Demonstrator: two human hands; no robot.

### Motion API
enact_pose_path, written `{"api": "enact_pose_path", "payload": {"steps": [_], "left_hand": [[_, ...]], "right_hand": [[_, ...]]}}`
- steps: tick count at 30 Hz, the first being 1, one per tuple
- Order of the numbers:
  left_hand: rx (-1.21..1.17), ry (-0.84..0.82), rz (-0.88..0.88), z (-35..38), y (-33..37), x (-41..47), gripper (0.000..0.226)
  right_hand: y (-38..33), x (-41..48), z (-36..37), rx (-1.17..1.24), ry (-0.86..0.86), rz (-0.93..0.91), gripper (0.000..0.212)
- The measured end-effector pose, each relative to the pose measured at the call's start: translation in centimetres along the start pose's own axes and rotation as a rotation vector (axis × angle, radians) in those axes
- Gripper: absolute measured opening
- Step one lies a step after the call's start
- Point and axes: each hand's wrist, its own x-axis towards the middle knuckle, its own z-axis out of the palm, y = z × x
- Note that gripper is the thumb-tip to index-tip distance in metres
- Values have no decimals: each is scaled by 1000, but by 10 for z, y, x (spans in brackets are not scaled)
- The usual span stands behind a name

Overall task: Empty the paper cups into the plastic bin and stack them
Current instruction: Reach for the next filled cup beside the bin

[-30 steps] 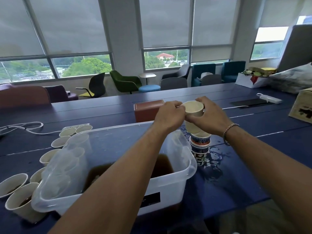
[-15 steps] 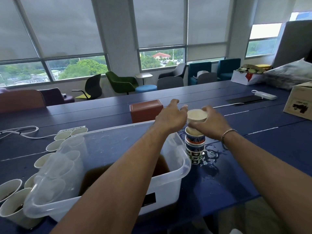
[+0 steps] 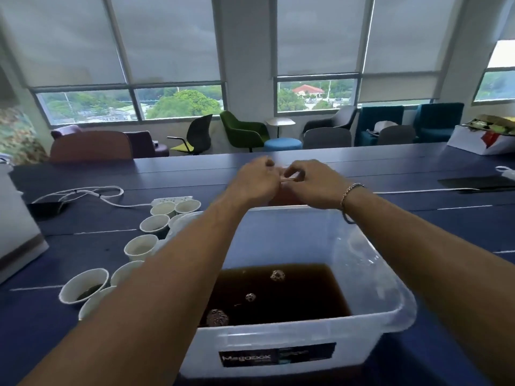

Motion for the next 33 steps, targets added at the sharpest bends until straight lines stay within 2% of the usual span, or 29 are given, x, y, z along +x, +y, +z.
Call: {"api": "enact_pose_path", "payload": {"steps": [3, 8, 14, 18, 22, 25, 28, 33], "left_hand": [[45, 51, -75, -42, -47, 11, 31], [75, 113, -215, -87, -116, 28, 28], [72, 127, -281, -103, -172, 43, 25], [92, 113, -278, -108, -197, 52, 27], [86, 80, -284, -105, -208, 61, 26], [55, 58, -292, -94, -209, 68, 29], [84, 5, -317, -83, -207, 73, 43], [143, 5, -429, -72, -190, 81, 53]], "right_hand": [[-47, 40, 37, -22, -156, -118, 29], [-96, 103, 99, -153, -336, -167, 33], [-113, 157, 167, -471, -498, -273, 45], [-113, 184, 191, -507, -619, -291, 44], [-112, 197, 207, -543, -725, -311, 32], [-111, 200, 210, -561, -734, -315, 27], [-109, 200, 198, -568, -715, -302, 18], [-100, 189, 150, -526, -557, -276, 17]]}}
